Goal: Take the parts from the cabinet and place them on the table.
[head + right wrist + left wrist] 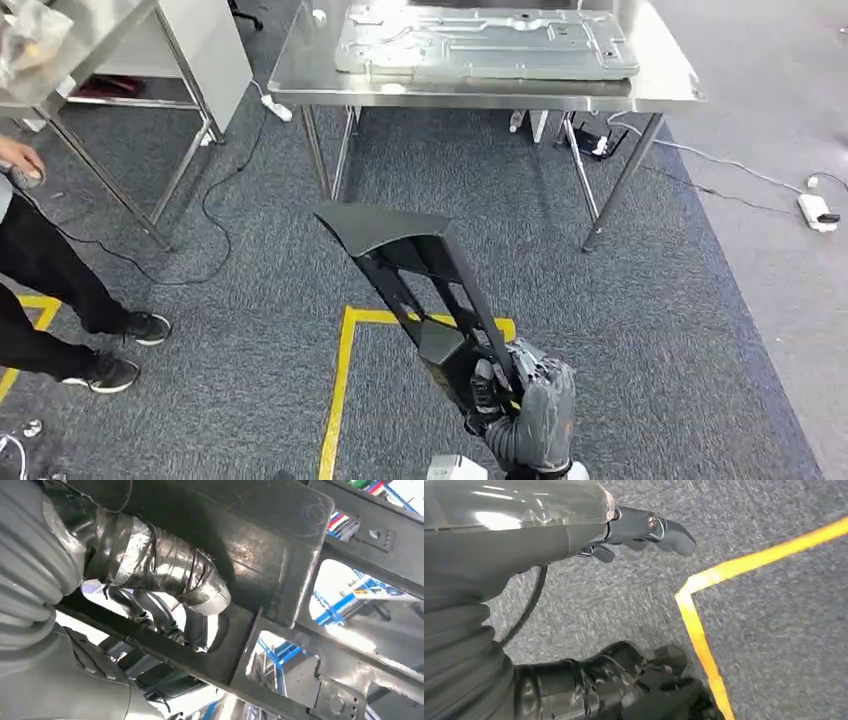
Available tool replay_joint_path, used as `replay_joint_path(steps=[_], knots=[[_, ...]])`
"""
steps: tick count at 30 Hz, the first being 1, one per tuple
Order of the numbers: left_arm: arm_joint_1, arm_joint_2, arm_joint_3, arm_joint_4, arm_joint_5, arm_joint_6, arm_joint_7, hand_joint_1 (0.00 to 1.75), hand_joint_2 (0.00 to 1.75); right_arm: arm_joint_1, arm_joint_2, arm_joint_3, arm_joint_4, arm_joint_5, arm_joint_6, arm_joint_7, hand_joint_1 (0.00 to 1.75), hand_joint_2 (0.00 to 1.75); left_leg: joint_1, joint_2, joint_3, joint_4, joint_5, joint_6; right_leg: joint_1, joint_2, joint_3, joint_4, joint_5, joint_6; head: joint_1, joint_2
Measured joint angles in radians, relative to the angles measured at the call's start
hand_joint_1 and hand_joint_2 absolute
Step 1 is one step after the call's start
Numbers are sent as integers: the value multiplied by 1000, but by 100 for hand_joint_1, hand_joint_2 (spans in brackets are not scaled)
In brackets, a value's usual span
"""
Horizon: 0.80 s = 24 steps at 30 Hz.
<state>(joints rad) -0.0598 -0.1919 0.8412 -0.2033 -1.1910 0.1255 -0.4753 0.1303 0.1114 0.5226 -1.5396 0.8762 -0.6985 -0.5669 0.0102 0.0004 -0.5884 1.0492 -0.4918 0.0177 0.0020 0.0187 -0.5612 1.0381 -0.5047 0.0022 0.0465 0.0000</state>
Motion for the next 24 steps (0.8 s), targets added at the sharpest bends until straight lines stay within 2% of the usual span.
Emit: replay_joint_path(steps=[1,2,3,4,6,7,8,9,11,12,13,15,16,17,18,19,21,22,23,24], knots=[[2,1,0,0,0,0,0,0,175,-1,0,0,0,0,0,0,175,175,0,0,1,-3,1,4,0,0,2,-2,-1,4,0,0],[2,1,0,0,0,0,0,0,175,-1,0,0,0,0,0,0,175,175,8,4,8,-13,6,12,-3,-5,-1,10,-9,13,0,0],[1,1,0,0,0,0,-1,0,175,-2,-1,0,0,0,0,-1,175,175,9,3,13,-17,3,18,-4,-9,-13,40,-26,19,2,0],[0,1,0,0,-2,0,-2,0,175,-3,-1,0,0,0,0,-5,175,175,9,4,16,-17,0,22,-6,-10,-47,105,-57,24,1,0],[1,1,0,0,-2,-2,-4,0,175,-2,-2,0,0,-2,0,-8,175,175,9,6,22,-17,-8,25,-10,-11,-137,262,-114,32,1,0],[2,1,0,0,-3,-2,-4,0,175,-2,-2,0,0,-3,0,-9,175,175,9,6,27,-17,-12,25,-11,-12,-168,307,-116,33,1,0],[3,1,0,0,-3,-2,-4,0,175,-2,-2,0,1,-3,0,-11,175,175,9,6,35,-17,-18,24,-13,-13,-177,300,-87,33,2,0],[3,1,0,0,-3,-2,-4,0,175,-2,-2,0,1,-3,0,-13,175,175,9,6,45,-17,-25,22,-15,-13,-158,246,-39,31,1,0],[2,1,0,0,-5,0,-4,0,175,-2,-2,0,1,-6,0,-15,175,175,9,5,69,-18,-39,17,-14,-15,-84,72,68,20,2,0],[5,1,0,1,-6,0,-4,0,175,-3,-2,0,2,-8,0,-16,175,175,9,6,68,-21,-45,14,-9,-22,-66,38,58,13,1,0],[1,1,0,1,-6,0,-4,0,175,-3,-2,0,1,-10,0,-16,175,175,6,6,73,-20,-49,7,2,-24,-61,19,54,6,0,0],[0,1,0,1,-6,0,-4,0,175,-2,-2,0,1,-13,0,-17,175,175,8,10,71,-29,-53,-6,4,-20,-59,14,41,-3,-2,0],[-1,1,0,1,-6,0,-4,0,175,-2,-2,0,1,-14,0,-17,175,175,8,13,79,-39,-54,-11,4,-18,-56,9,38,-8,-1,0],[-1,1,0,1,-6,0,-4,0,175,-1,0,0,-2,-14,0,-18,175,175,3,17,89,-42,-63,-18,-12,-14,-37,-12,41,-15,-3,0],[-1,1,0,1,-6,0,-6,0,175,0,0,0,-3,-15,0,-21,175,175,5,11,91,-16,-69,-19,-9,-15,-17,-25,37,-18,-3,0],[-3,1,0,1,-6,0,-7,0,175,-2,0,0,-3,-17,0,-24,175,175,6,9,63,40,-94,-19,-9,-19,-5,-29,33,-25,-10,0],[-3,1,0,1,-10,0,-7,0,175,-3,2,1,-3,-17,0,-28,175,175,8,9,-40,204,-154,-23,-6,-19,11,-30,17,-32,-10,0],[-2,2,0,1,-13,0,-7,0,175,-3,2,0,-3,-16,0,-29,175,175,8,9,-86,265,-162,-24,-4,-17,19,-29,9,-34,-9,0],[2,2,0,1,-13,0,-7,0,175,-3,2,0,-3,-16,0,-29,175,175,7,8,-108,278,-140,-24,-3,-13,30,-28,0,-34,-10,0],[5,2,0,1,-13,0,-7,0,175,-3,2,0,-3,-15,0,-29,175,175,7,8,-108,244,-94,-23,-2,-8,44,-28,-10,-33,-10,0]])
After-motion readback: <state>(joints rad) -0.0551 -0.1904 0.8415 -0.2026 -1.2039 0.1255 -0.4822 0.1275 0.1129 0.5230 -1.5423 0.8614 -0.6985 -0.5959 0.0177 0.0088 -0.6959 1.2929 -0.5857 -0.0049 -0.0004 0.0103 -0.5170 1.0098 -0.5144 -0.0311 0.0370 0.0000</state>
